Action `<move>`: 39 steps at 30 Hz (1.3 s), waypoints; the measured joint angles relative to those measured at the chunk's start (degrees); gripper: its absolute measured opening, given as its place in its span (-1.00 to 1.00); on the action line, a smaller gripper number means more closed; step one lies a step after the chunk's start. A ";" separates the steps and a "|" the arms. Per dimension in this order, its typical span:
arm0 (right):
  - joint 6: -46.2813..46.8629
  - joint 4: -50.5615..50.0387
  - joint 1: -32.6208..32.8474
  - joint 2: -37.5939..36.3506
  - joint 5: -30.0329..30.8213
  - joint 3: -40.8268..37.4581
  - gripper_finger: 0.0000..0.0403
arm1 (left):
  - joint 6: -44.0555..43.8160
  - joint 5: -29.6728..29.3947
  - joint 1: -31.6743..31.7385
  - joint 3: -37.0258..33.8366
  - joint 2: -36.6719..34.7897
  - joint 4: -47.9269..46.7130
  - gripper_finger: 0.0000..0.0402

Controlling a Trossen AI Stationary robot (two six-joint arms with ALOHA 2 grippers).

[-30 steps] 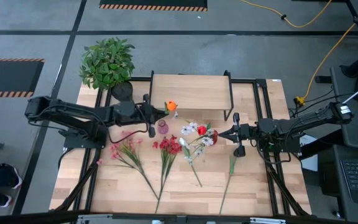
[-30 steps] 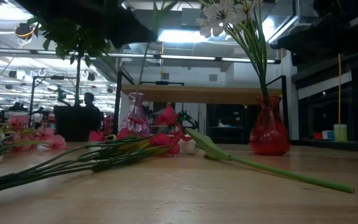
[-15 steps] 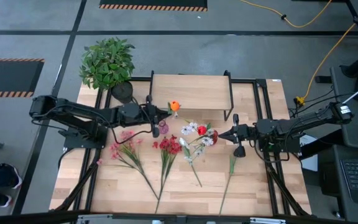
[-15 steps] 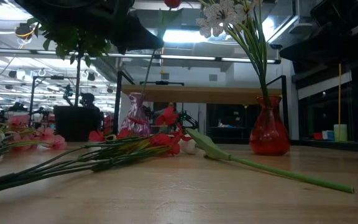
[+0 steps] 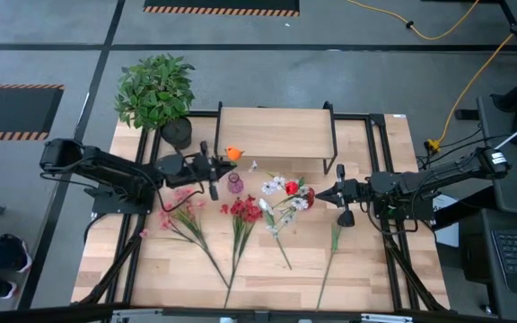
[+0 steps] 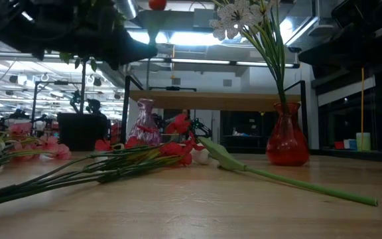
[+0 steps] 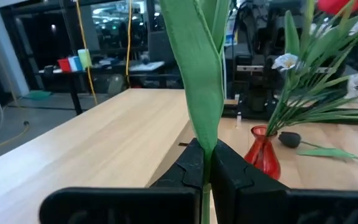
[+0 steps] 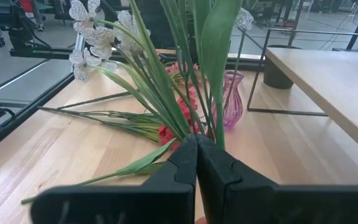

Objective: Pick and place flowers into a vace then onto a shelf
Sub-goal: Put the orange tulip into the purple vase, then put the pink flowers into the red vase

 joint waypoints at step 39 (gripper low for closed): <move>1.90 0.12 0.00 0.00 0.00 0.00 -0.94 | -3.57 -7.32 -2.29 -0.48 -6.91 -15.18 -0.12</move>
